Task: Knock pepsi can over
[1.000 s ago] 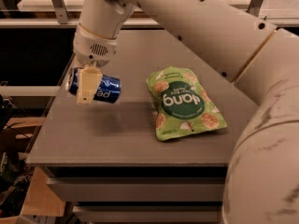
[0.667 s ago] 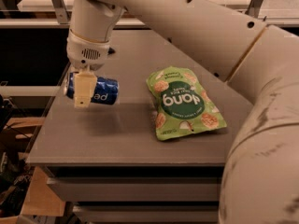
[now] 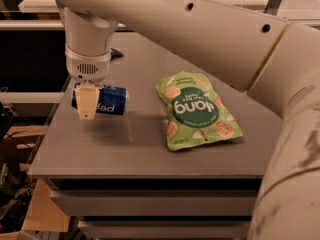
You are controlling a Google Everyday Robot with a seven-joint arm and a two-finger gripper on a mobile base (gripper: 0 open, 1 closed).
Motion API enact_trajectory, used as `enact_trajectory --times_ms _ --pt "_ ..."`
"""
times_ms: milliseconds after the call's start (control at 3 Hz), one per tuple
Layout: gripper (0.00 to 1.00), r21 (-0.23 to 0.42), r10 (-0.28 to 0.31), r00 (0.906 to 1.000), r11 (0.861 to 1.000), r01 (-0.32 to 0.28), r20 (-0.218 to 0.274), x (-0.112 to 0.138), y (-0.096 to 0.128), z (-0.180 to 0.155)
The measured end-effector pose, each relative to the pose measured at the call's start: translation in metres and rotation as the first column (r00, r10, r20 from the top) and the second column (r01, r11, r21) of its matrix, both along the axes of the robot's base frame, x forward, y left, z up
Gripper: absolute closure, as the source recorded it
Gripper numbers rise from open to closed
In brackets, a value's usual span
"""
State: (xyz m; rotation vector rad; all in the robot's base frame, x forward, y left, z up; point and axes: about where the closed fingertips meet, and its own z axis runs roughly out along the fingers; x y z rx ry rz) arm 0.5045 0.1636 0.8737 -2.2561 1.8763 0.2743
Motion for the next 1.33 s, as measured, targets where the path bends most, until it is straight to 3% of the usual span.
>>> enact_trajectory --times_ms 667,1000,1333 --pt "1.00 -0.088 -0.068 0.9959 0.993 0.073 0.060 -0.002 0.007 -0.021" --pt "1.00 -0.079 -0.088 0.9928 0.992 0.095 0.080 -0.003 0.013 -0.031" --pt "0.82 -0.052 -0.102 0.9914 0.993 0.106 0.082 -0.004 0.017 -0.035"
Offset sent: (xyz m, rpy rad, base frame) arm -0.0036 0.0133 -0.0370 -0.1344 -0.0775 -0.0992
